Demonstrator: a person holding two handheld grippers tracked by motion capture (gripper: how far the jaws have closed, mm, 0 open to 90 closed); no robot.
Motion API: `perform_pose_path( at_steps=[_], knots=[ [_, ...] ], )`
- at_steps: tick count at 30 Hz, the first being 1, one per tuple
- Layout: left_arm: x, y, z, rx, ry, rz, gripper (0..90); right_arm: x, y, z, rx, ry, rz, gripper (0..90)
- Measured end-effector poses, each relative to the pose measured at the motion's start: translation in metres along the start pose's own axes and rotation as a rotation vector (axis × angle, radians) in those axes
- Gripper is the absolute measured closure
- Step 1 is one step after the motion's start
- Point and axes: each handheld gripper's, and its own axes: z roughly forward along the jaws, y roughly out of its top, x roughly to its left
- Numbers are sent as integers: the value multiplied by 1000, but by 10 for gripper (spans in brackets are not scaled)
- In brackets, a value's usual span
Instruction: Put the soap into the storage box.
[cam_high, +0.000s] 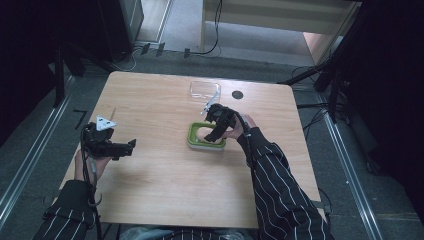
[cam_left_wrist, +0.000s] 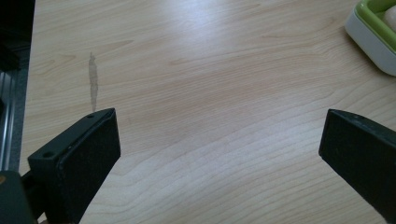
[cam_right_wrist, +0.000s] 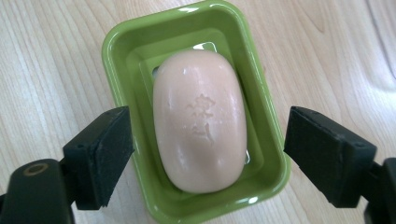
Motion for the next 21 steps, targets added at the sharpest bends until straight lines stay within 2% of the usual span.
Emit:
perform_pose_path(
  at_steps=[2,8,13,21],
  knots=[
    [-1,1,1,4,-4,11,0,2,-2,-3,-9,-3,12,142],
    [-1,1,1,0,-1,6,0,7,-9,-12,-28,-13,53,131],
    [-1,0,1,0,-5,8,0,8,-17,-28,-40,-33,115,102],
    [-1,0,0,0,-3,5,0,14,-27,-48,-45,-78,161,80]
  ],
)
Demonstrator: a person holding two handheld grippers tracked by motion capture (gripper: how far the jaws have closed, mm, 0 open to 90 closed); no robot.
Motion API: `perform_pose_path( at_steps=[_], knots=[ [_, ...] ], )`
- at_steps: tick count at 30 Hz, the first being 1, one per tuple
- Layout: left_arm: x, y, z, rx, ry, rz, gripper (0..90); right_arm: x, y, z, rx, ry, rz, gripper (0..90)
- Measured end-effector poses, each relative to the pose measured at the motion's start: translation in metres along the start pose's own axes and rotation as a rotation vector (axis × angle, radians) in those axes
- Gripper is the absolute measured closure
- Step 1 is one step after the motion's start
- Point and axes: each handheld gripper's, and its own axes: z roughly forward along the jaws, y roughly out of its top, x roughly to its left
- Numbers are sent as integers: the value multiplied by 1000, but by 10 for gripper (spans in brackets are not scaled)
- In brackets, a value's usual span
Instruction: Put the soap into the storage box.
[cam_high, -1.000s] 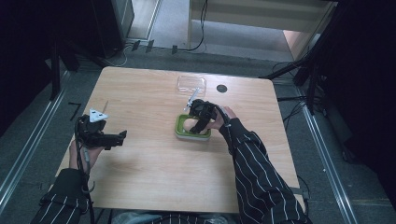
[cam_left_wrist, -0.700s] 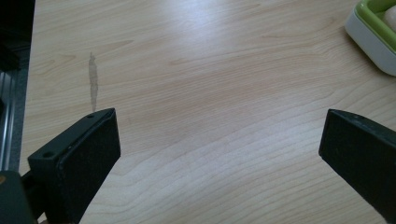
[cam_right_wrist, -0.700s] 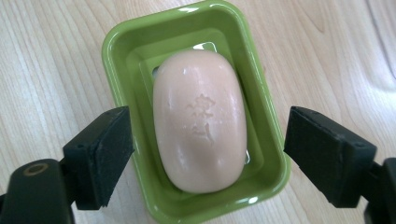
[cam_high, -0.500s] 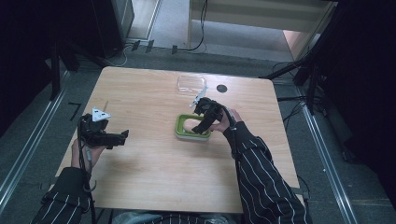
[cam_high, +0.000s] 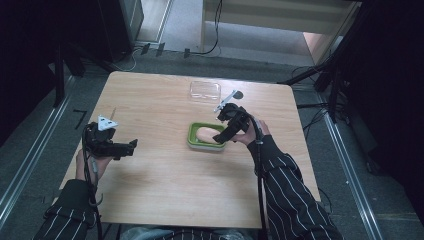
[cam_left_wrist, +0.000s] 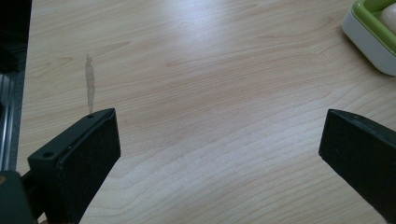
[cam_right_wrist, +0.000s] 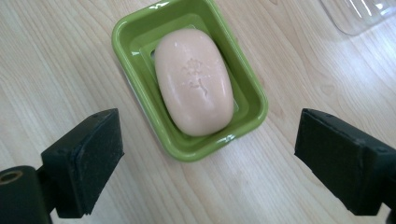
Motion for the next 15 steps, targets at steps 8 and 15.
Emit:
perform_pose_path(
  at_steps=[8,15],
  knots=[
    [0,0,0,0,1,-3,0,4,-18,-17,4,-50,60,70],
    [0,0,0,1,0,2,0,6,-46,-28,12,-67,124,70]
  ],
)
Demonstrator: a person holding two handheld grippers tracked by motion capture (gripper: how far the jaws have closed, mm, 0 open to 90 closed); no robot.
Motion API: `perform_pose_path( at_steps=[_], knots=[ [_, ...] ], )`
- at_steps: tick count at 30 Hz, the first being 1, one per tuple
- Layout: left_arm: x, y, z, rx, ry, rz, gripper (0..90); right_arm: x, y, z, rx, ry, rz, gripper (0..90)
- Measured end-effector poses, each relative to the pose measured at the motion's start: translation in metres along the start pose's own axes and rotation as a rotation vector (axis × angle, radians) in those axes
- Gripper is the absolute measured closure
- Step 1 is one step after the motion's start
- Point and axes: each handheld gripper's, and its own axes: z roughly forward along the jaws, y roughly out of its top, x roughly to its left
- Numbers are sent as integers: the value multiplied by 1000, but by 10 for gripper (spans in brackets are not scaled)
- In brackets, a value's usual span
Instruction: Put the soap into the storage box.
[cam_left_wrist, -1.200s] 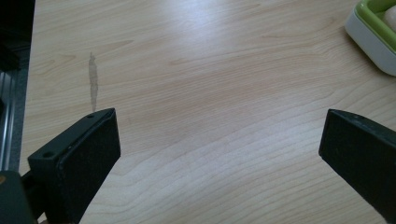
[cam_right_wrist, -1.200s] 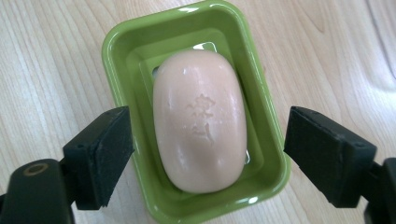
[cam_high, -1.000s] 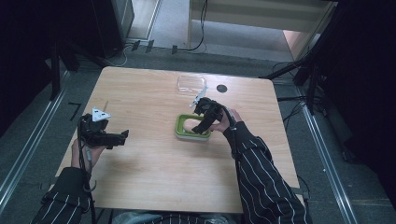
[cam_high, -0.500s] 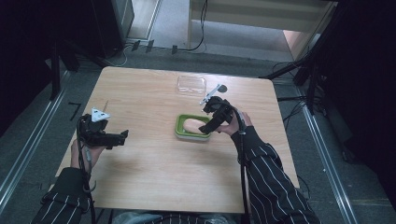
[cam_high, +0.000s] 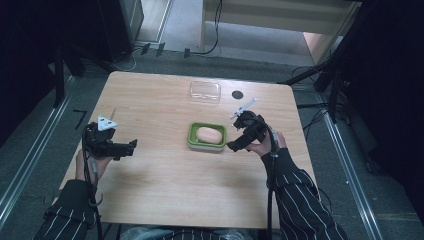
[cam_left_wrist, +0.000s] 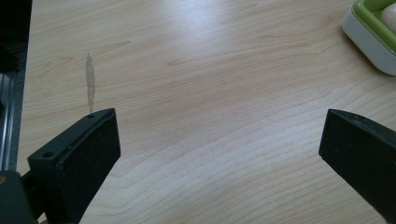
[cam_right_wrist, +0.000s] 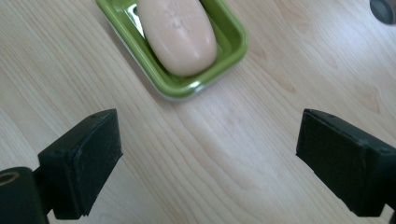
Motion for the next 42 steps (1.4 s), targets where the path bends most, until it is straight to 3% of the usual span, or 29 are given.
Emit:
perform_pose_path(
  at_steps=[7,21,31,42],
  knots=[
    [0,0,0,0,2,1,0,-1,-22,-2,11,-7,48,70],
    [0,0,0,0,2,2,0,3,-53,4,42,-23,96,70],
    [-1,0,-1,-3,0,7,0,2,-65,7,45,-54,101,70],
    [-1,1,-2,-2,3,11,0,-2,-66,8,38,-50,103,79]
  ],
)
